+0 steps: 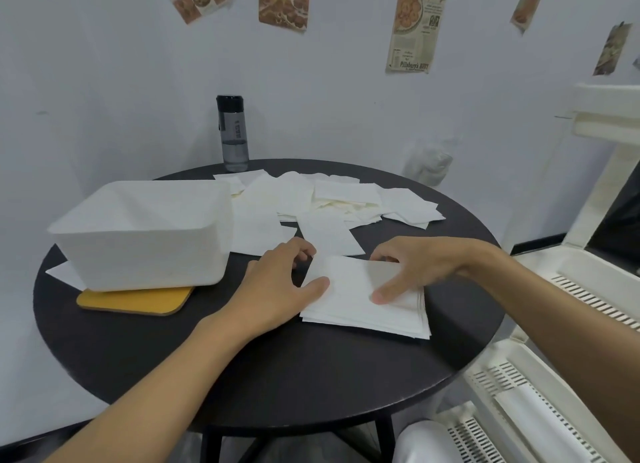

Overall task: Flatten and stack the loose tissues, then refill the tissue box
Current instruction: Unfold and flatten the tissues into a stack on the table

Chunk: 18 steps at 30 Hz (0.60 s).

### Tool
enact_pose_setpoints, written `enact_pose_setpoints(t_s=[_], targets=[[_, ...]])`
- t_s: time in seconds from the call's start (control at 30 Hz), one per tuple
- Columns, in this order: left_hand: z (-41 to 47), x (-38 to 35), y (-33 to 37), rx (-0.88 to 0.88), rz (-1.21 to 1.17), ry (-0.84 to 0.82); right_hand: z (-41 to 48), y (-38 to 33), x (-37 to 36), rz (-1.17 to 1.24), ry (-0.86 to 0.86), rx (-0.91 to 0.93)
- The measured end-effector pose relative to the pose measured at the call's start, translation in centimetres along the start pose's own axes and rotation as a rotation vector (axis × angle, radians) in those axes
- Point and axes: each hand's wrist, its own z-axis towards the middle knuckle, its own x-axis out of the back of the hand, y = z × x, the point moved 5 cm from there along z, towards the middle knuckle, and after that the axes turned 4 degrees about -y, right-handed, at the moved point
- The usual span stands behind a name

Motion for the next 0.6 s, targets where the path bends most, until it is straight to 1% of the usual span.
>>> enact_pose_setpoints(t_s=[0.13,0.2,0.3,0.37,0.43,0.5,0.53,0.6], targets=[[0.0,0.0,-0.1,0.008,-0.012,-0.014,-0.3,-0.2,-0.4,0.104,-0.014,0.015],[0.0,0.0,-0.1,0.013,-0.035,-0.023,-0.5,-0.5,-0.4,0.137,0.016,0.037],[0.0,0.0,-0.2,0.046,-0.08,-0.048,-0.9,-1.0,-0.4,0.111,0.082,0.069],[0.0,-0.1,-0.3,0.069,-0.142,-0.054,-1.1,-0.9,-0.7,0.158,0.11,0.086],[0.0,0.0,0.1,0.081,-0.234,-0.037,-1.3,-0.5,-1.0,0.285,0.176,0.101],[0.2,0.3,0.3,0.108,-0.373,0.042,-1.4,-0.3,-1.2,0.483,0.303,0.139],[0.4,0.3,0.3,0.134,-0.481,0.079,-1.5,-0.3,-1.2,0.605,0.379,0.174],[0.8,0.3,0.5,0.16,-0.766,0.084,-1.5,-0.4,-1.5,0.854,0.515,0.243]])
